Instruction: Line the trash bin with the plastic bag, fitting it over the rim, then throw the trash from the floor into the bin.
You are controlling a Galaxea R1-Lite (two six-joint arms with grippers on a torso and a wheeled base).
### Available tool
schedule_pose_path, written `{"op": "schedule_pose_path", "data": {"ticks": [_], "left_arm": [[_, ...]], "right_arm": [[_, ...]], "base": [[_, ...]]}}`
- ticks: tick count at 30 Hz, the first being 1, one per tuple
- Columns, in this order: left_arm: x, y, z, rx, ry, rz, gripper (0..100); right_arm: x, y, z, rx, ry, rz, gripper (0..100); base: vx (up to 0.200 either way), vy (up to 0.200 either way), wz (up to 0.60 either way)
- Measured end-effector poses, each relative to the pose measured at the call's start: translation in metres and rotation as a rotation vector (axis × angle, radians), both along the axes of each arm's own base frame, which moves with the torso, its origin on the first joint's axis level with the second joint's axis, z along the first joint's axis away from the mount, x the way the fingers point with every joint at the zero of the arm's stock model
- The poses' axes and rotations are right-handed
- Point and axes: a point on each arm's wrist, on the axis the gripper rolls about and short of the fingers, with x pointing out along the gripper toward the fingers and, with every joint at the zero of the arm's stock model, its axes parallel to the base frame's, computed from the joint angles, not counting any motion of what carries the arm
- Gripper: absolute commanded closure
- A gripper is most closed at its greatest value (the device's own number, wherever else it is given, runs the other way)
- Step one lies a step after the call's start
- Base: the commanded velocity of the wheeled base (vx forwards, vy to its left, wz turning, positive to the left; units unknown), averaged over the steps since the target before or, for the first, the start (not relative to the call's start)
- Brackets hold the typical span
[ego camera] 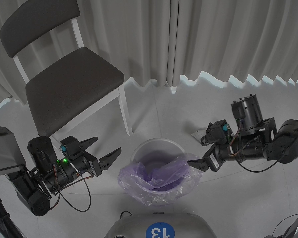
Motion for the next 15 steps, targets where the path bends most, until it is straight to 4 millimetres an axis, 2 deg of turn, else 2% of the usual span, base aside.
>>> {"op": "schedule_pose_path", "data": {"ticks": [5, 10, 15], "left_arm": [[0.000, 0.000, 0.000, 0.000, -0.002, 0.001, 0], [0.001, 0.002, 0.000, 0.000, -0.001, 0.010, 0], [0.002, 0.003, 0.000, 0.000, 0.001, 0.014, 0]], "right_arm": [[0.007, 0.018, -0.016, -0.052, 0.005, 0.127, 0], [0.011, 0.027, -0.033, -0.090, 0.028, 0.227, 0], [0.018, 0.034, -0.050, -0.099, 0.044, 0.250, 0]], "base": [[0.000, 0.000, 0.00], [0.000, 0.000, 0.00], [0.000, 0.000, 0.00]]}}
